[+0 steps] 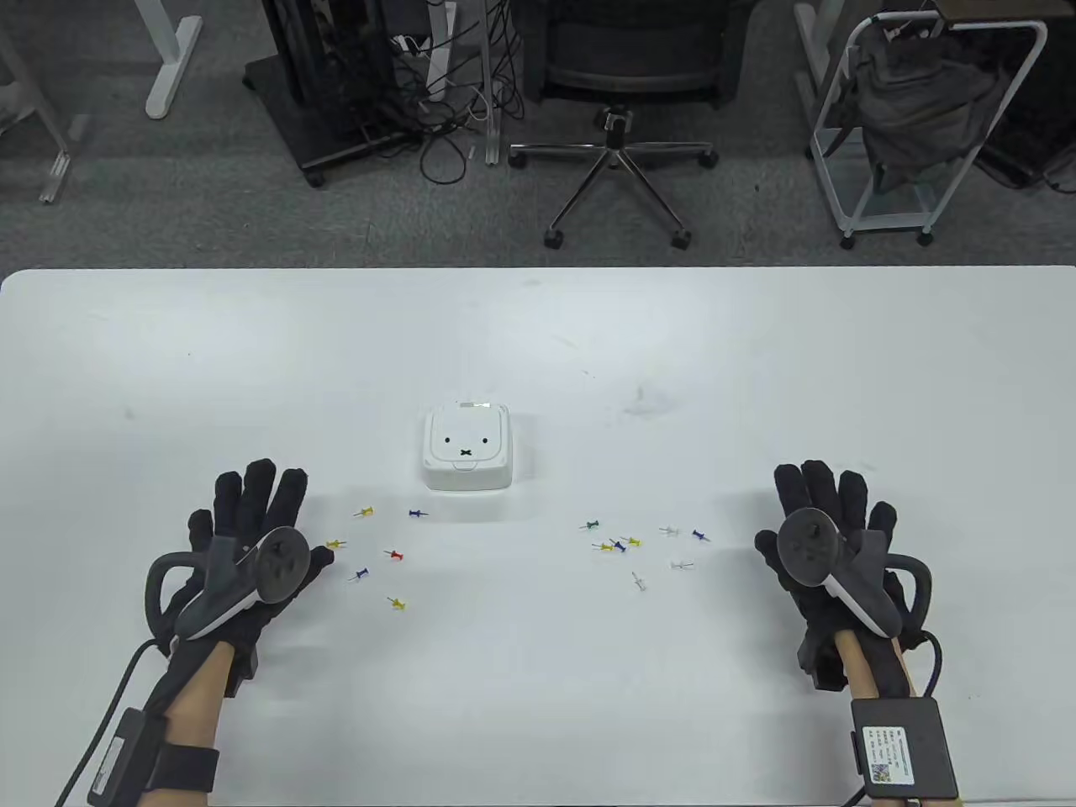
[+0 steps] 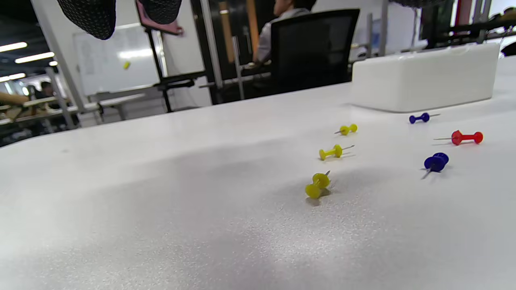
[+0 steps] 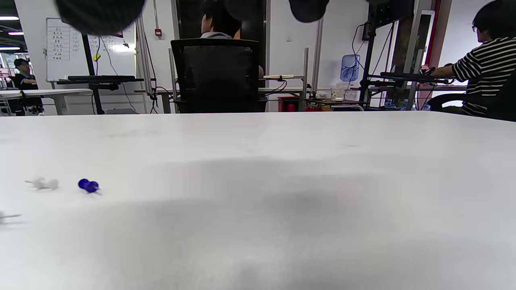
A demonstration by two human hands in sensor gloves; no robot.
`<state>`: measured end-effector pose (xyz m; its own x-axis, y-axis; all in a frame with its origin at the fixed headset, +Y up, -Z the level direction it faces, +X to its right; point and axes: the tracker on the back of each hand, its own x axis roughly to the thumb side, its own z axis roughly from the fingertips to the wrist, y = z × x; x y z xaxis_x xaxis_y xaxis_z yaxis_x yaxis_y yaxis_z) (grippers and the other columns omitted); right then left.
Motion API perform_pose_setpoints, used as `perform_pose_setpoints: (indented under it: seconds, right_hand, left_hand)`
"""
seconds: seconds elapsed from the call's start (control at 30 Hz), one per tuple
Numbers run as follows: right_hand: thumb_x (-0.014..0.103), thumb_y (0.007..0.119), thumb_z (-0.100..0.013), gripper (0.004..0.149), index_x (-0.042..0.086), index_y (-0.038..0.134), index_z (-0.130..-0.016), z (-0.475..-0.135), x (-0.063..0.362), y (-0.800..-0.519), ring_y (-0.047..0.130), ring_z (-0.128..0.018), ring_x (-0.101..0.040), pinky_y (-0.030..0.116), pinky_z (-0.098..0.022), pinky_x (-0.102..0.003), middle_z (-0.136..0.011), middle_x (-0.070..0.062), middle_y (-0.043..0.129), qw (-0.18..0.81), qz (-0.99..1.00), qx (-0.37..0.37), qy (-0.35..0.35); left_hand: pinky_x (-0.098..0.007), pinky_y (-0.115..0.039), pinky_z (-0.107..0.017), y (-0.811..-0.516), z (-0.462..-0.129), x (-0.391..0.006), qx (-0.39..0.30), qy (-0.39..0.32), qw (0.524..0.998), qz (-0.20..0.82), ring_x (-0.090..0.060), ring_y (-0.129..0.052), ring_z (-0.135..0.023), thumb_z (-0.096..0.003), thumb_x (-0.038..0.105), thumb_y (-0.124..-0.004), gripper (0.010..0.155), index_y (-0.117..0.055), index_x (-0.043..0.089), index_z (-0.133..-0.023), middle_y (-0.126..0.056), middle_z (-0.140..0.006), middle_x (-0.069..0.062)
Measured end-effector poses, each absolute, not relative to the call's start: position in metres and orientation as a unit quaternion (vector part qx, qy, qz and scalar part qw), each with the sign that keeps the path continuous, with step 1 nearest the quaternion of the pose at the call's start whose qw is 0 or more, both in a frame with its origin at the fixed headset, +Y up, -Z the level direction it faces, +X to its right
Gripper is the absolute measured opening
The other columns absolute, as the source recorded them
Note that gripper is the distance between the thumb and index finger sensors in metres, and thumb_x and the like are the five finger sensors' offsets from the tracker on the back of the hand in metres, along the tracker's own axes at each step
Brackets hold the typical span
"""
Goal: Press to open box and store push pins
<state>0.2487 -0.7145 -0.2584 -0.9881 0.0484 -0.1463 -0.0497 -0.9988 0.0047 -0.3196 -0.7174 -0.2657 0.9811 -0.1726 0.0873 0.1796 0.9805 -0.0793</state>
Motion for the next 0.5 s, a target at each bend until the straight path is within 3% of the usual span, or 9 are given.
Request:
perform_pose_setpoints:
  seconds: [0.5]
  right_hand:
    - [0.054,0.06,-0.045,0.071,0.037,0.025,-0.104,-0.2657,0.2435,-0.717,0.025,-0.113,-0.041,0.026,-0.076,-0.071,-0.123,-0.001,0.025,0.037,0.997,-0.068,0.005]
  left_hand:
    - [-0.067,-0.053,-0.08,-0.721,-0.2711,-0.318,-0.042,-0.037,0.994,-0.093,-0.046,-0.04,-0.118,-0.0509,0.066,-0.049,0.082,-0.014,0.031,-0.116,-0.02,-0.127,-0.009]
